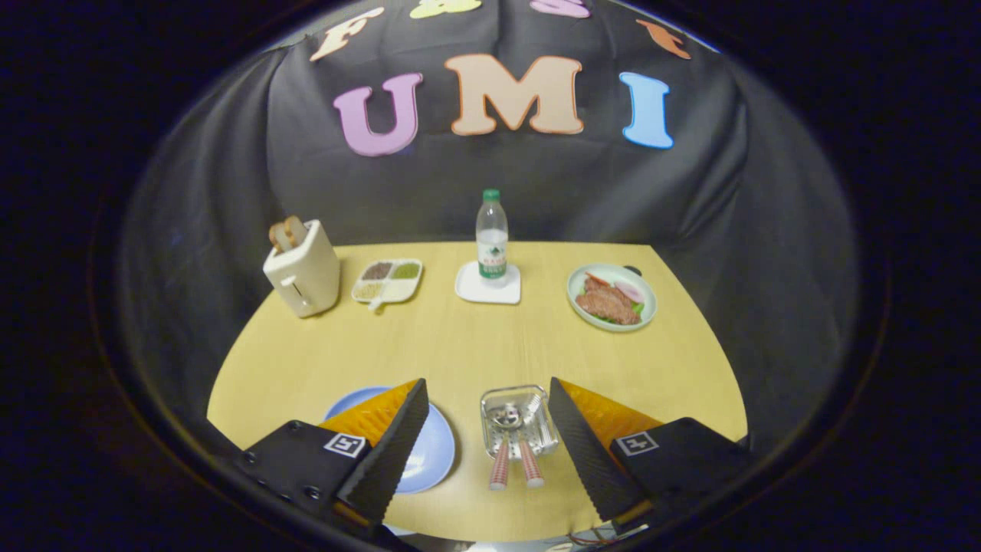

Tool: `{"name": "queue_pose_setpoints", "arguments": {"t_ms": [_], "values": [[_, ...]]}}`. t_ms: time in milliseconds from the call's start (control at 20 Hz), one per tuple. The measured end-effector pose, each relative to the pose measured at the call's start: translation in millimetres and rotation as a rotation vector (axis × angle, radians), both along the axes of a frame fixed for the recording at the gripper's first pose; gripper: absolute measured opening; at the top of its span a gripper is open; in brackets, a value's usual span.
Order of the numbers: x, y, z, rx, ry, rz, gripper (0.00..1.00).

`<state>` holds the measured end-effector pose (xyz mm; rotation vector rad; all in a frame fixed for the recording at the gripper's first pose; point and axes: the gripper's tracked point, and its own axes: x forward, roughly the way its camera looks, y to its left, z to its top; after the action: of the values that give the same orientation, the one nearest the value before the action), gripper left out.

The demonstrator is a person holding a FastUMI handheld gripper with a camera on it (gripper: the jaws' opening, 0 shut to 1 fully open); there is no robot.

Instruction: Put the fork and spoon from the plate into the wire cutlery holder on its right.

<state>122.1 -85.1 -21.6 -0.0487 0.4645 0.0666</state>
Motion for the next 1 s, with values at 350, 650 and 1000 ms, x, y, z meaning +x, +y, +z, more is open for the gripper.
{"name": "queue_pose_setpoints", "arguments": {"t_ms": [350,650,1000], "values": [[-15.2,4.1,102.3,0.012,-0.396,-0.013,1.0],[-49.7,-3.6,138.9,0.017,-0.547,-0.07,1.0],[-73.9,-10.4,122.7,-0.032,-0.557,-0.092,1.0]]}}
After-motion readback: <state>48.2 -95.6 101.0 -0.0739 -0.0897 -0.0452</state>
